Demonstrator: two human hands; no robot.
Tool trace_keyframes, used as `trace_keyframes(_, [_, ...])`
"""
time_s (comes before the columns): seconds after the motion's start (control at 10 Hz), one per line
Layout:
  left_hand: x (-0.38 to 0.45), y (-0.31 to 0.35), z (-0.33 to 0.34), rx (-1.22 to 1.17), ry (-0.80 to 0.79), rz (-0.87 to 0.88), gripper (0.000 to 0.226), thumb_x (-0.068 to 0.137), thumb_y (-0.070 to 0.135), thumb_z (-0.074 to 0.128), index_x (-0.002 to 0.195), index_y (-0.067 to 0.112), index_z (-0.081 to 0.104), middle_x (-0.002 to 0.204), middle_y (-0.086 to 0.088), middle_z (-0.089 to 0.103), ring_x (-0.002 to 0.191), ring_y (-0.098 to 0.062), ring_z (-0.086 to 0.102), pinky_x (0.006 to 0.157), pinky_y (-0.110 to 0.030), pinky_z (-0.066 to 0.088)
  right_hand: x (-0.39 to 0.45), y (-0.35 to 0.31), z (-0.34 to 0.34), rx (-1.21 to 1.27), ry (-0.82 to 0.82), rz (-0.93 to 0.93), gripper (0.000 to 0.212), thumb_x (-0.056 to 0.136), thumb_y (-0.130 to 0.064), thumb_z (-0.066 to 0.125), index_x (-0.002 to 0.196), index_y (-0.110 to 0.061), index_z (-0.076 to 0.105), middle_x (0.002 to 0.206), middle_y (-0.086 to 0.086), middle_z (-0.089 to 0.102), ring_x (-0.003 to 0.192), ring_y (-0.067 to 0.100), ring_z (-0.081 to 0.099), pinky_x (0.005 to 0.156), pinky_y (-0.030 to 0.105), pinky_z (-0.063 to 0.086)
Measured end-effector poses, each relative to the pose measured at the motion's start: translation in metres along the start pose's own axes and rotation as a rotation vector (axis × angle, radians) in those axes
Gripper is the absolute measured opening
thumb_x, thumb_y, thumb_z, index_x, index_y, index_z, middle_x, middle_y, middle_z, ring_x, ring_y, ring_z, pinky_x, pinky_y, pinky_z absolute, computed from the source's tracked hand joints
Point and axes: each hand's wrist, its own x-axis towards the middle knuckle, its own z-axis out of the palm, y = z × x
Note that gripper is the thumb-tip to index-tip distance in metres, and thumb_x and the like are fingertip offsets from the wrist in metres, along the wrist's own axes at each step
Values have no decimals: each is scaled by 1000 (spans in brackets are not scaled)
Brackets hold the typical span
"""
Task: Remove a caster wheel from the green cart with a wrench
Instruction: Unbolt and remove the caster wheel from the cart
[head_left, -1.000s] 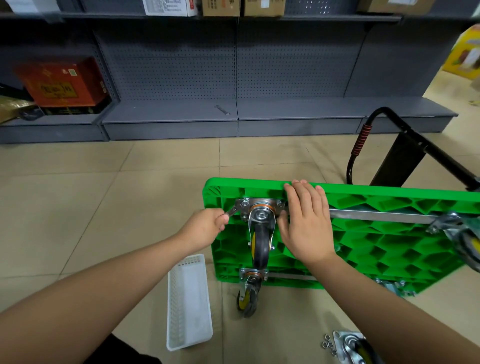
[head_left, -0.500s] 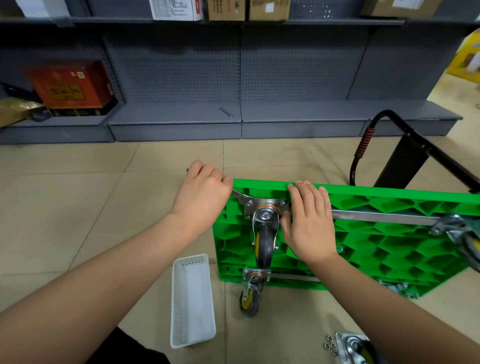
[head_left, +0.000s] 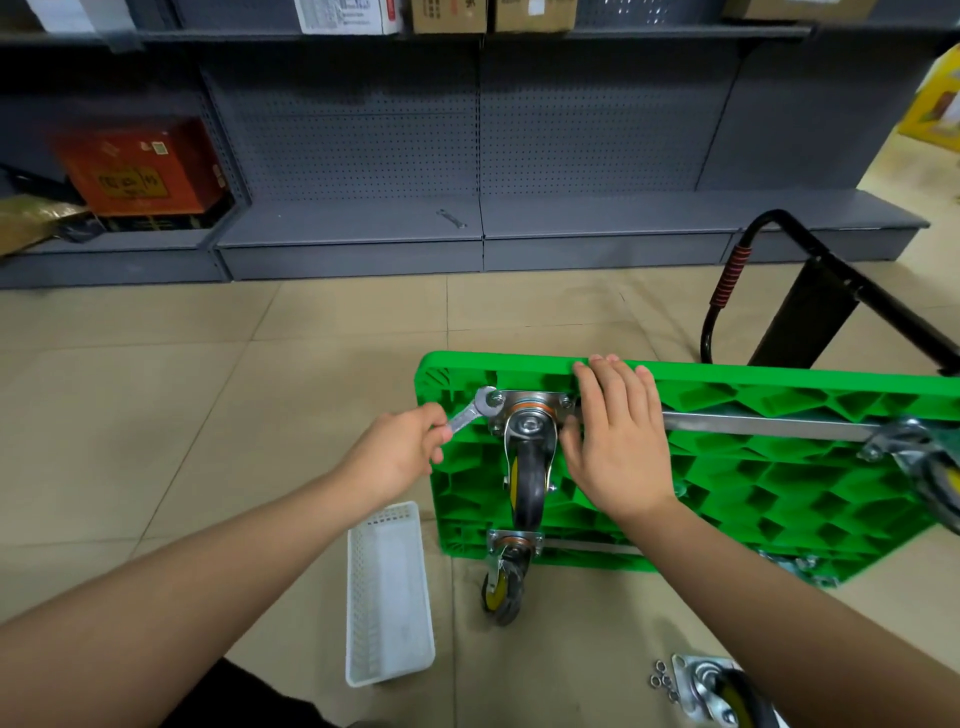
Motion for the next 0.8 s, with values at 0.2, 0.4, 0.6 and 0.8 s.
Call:
trace_keyframes(0.2, [-7,5,35,-135,-30,-78,19,107,21,43,96,8,52,84,-11,70,66,-16,66,53,-10,42,0,-1,-1,5,3,5,53,90,-20,56,139,0,54,142,19,54,137,38,45,120,55,27])
trace_keyframes(0.4, [-8,5,49,-124,-7,-16,14,107,20,38,96,13,43,88,-10,67,78,-18,67,62,-16,45,0,0,-1,7,5,4,53,90,-20,57,140,0,54,142,19,54,138,38,44,120,55,27])
trace_keyframes(0.6, [5,3,52,-130,6,-13,20,107,23,41,87,24,42,80,1,70,72,-8,69,74,-29,52,0,-1,0,5,14,7,53,90,-19,57,139,0,54,142,19,54,138,38,44,120,55,27])
trace_keyframes(0.8, [7,17,56,-194,-59,-101,30,108,22,42,78,17,47,66,7,61,61,-7,55,59,-18,42,0,-1,0,7,15,13,53,89,-19,57,139,-1,55,142,19,54,138,38,44,120,55,27])
